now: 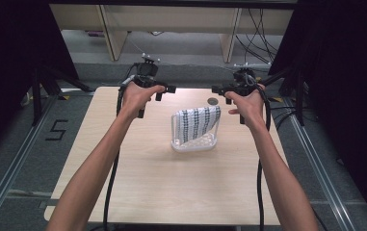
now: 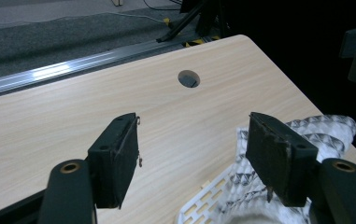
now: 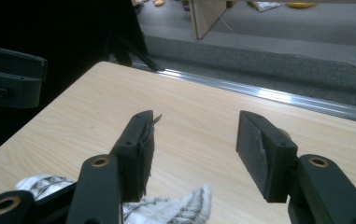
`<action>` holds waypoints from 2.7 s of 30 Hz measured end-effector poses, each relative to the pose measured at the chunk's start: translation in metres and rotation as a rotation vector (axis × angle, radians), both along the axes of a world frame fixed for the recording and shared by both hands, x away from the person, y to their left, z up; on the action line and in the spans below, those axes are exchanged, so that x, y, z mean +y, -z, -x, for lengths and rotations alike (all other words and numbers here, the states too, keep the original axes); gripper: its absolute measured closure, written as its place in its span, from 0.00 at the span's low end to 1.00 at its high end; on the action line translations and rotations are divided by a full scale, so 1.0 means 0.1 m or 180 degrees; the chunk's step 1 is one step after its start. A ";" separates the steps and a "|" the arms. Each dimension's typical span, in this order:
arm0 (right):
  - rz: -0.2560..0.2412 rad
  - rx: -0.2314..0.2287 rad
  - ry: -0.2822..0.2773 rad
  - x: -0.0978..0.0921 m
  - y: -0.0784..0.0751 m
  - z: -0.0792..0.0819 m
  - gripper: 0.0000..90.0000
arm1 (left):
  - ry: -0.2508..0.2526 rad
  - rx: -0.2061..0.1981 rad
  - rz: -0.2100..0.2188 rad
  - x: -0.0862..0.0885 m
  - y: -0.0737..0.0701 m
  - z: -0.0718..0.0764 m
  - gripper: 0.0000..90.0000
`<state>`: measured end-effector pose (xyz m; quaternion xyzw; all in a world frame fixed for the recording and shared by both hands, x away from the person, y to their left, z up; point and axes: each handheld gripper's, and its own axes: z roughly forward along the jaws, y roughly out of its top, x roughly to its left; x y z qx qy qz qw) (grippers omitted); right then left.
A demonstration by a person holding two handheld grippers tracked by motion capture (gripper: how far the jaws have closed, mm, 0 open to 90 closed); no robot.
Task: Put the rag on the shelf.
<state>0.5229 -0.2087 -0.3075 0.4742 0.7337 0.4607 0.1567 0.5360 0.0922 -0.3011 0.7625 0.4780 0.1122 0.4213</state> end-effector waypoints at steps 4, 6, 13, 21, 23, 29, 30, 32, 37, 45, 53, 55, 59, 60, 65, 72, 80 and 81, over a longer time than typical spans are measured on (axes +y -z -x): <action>0.0017 0.0021 -0.0022 -0.02 0.01 0.05 0.51 | 0.0026 0.0005 0.0015 0.02 -0.01 0.06 0.37; 0.0000 0.0053 0.0005 -0.02 0.01 0.08 0.51 | 0.0041 0.0019 0.0014 0.04 -0.01 0.08 0.37; 0.0087 0.0008 -0.0065 -0.05 0.00 0.17 0.48 | 0.0079 -0.0007 0.0073 0.11 -0.01 0.18 0.36; 0.0109 -0.0041 -0.0141 -0.09 0.02 0.30 0.47 | 0.0147 -0.0061 0.0122 0.19 0.03 0.33 0.35; 0.0115 -0.0050 -0.0149 -0.11 0.02 0.35 0.47 | 0.0155 -0.0078 0.0151 0.22 0.05 0.38 0.35; 0.0109 -0.0116 -0.0181 -0.13 0.01 0.44 0.46 | 0.0214 -0.0103 0.0159 0.25 0.08 0.48 0.35; 0.0109 -0.0116 -0.0181 -0.13 0.01 0.44 0.46 | 0.0225 -0.0115 0.0153 0.25 0.09 0.51 0.35; 0.0132 -0.0142 -0.0219 -0.14 0.01 0.50 0.45 | 0.0256 -0.0140 0.0137 0.27 0.11 0.57 0.35; 0.0165 -0.0189 -0.0263 -0.14 0.01 0.59 0.45 | 0.0310 -0.0170 0.0160 0.29 0.14 0.68 0.34; 0.0142 -0.0179 -0.0361 -0.15 0.05 0.75 0.43 | 0.0382 -0.0205 0.0224 0.34 0.20 0.88 0.34; 0.0145 -0.0242 -0.0359 -0.22 0.08 0.91 0.39 | 0.0423 -0.0254 0.0235 0.43 0.26 1.04 0.33; 0.0146 -0.0237 -0.0351 -0.24 0.10 0.96 0.39 | 0.0437 -0.0259 0.0241 0.44 0.28 1.08 0.33; 0.0156 -0.0258 -0.0376 -0.29 0.17 1.04 0.38 | 0.0473 -0.0267 0.0228 0.46 0.33 1.17 0.33; 0.0156 -0.0258 -0.0376 -0.29 0.17 1.04 0.38 | 0.0480 -0.0278 0.0223 0.47 0.34 1.19 0.33; 0.0153 -0.0216 -0.0398 -0.33 0.26 1.14 0.37 | 0.0544 -0.0301 0.0161 0.48 0.41 1.32 0.32; 0.0187 -0.0190 -0.0381 -0.38 0.37 1.31 0.36 | 0.0589 -0.0320 0.0177 0.53 0.51 1.49 0.32; 0.0240 -0.0191 -0.0420 -0.37 0.49 1.47 0.35 | 0.0640 -0.0324 0.0162 0.59 0.67 1.66 0.32; 0.0278 -0.0237 -0.0456 -0.37 0.52 1.51 0.35 | 0.0619 -0.0327 0.0165 0.59 0.70 1.68 0.32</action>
